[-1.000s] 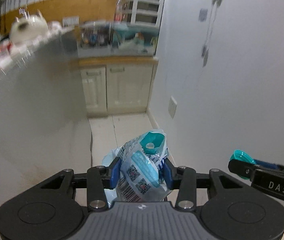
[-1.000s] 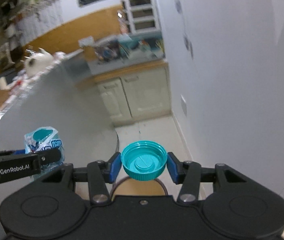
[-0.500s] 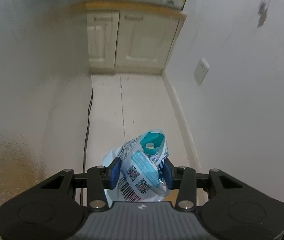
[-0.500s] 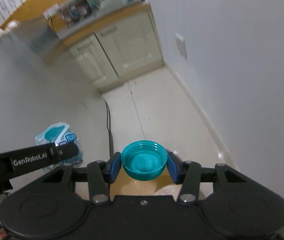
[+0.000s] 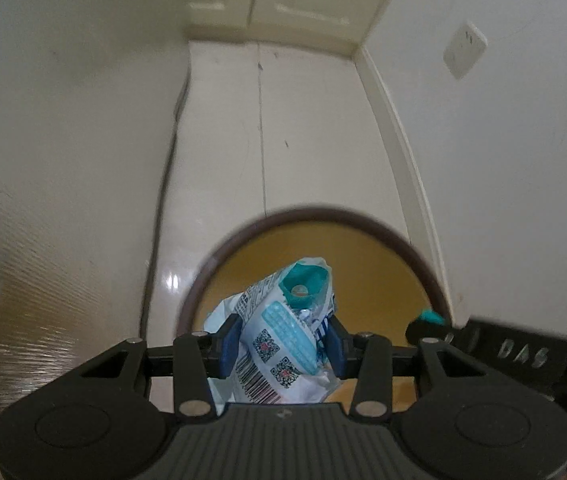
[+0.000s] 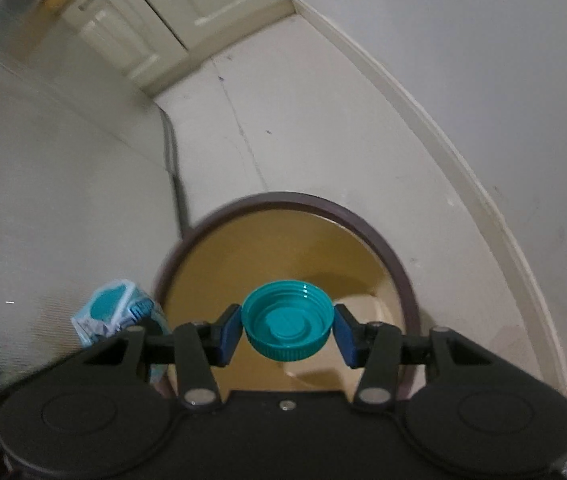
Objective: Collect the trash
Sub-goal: 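Carry both items over the trash bin and open both tools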
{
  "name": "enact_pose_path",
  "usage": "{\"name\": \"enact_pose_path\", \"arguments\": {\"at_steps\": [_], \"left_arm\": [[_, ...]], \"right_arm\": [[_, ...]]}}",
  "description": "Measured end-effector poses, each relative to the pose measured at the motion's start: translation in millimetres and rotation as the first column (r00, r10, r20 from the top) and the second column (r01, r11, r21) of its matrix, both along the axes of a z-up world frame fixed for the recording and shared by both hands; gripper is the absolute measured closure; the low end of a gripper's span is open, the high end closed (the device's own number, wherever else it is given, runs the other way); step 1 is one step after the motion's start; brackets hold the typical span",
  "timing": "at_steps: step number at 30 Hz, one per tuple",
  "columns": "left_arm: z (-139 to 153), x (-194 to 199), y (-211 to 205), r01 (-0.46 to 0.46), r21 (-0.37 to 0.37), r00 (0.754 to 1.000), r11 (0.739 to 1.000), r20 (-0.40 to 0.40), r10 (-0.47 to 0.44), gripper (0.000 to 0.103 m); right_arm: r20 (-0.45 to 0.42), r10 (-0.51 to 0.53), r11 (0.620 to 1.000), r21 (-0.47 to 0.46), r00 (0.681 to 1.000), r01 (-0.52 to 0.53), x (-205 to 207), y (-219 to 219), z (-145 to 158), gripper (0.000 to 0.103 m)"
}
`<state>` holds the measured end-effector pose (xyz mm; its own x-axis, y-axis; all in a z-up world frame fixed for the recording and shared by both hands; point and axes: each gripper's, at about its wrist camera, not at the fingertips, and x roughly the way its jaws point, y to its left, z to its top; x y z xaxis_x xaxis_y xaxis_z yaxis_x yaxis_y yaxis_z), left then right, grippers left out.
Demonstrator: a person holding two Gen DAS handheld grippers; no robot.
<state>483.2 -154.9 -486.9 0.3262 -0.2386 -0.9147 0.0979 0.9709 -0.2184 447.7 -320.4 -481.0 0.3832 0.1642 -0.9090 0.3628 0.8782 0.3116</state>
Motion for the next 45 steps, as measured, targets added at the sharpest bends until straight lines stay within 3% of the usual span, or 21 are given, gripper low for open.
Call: {"name": "enact_pose_path", "arguments": {"at_steps": [9, 10, 12, 14, 20, 25, 29, 31, 45], "left_arm": [[-42, 6, -26, 0.106, 0.009, 0.994, 0.994, -0.037, -0.105, 0.055], [-44, 6, -27, 0.107, 0.003, 0.993, 0.994, -0.041, -0.106, 0.051], [-49, 8, -26, 0.109, 0.008, 0.992, 0.994, -0.066, -0.109, 0.02], [-49, 7, -26, 0.126, 0.024, 0.99, 0.992, -0.072, -0.124, 0.013], [-50, 4, -25, 0.208, 0.052, 0.973, 0.977, -0.115, -0.201, 0.009], [-40, -5, -23, 0.27, 0.101, 0.96, 0.958, -0.1, -0.26, 0.005], [-39, -7, -17, 0.249, 0.094, 0.965, 0.964, -0.107, -0.239, 0.003], [-38, -6, -13, 0.226, 0.096, 0.97, 0.969, -0.111, -0.216, 0.003], [-28, -6, -5, 0.184, 0.105, 0.98, 0.977, -0.093, -0.175, 0.0]], "right_arm": [[-0.014, -0.004, 1.0, -0.016, 1.0, 0.004, 10, -6, -15, 0.053], [-0.012, -0.001, 1.0, -0.017, 1.0, 0.0, 7, -7, -14, 0.053], [-0.012, 0.005, 1.0, -0.016, 1.0, -0.006, 9, -7, -17, 0.053], [-0.015, 0.01, 1.0, -0.013, 1.0, -0.01, 8, -10, -18, 0.053], [-0.028, 0.047, 0.999, 0.004, 0.999, -0.047, 6, -5, -21, 0.053], [-0.046, 0.091, 0.996, 0.017, 0.995, -0.091, 6, 2, -27, 0.053], [-0.023, 0.101, 0.993, 0.065, 0.995, -0.1, 7, 5, -26, 0.05], [0.001, 0.095, 0.992, 0.078, 0.995, -0.095, 7, 7, -24, 0.027], [-0.022, 0.175, 0.984, -0.033, 0.984, -0.175, 3, 5, -19, 0.027]]}}
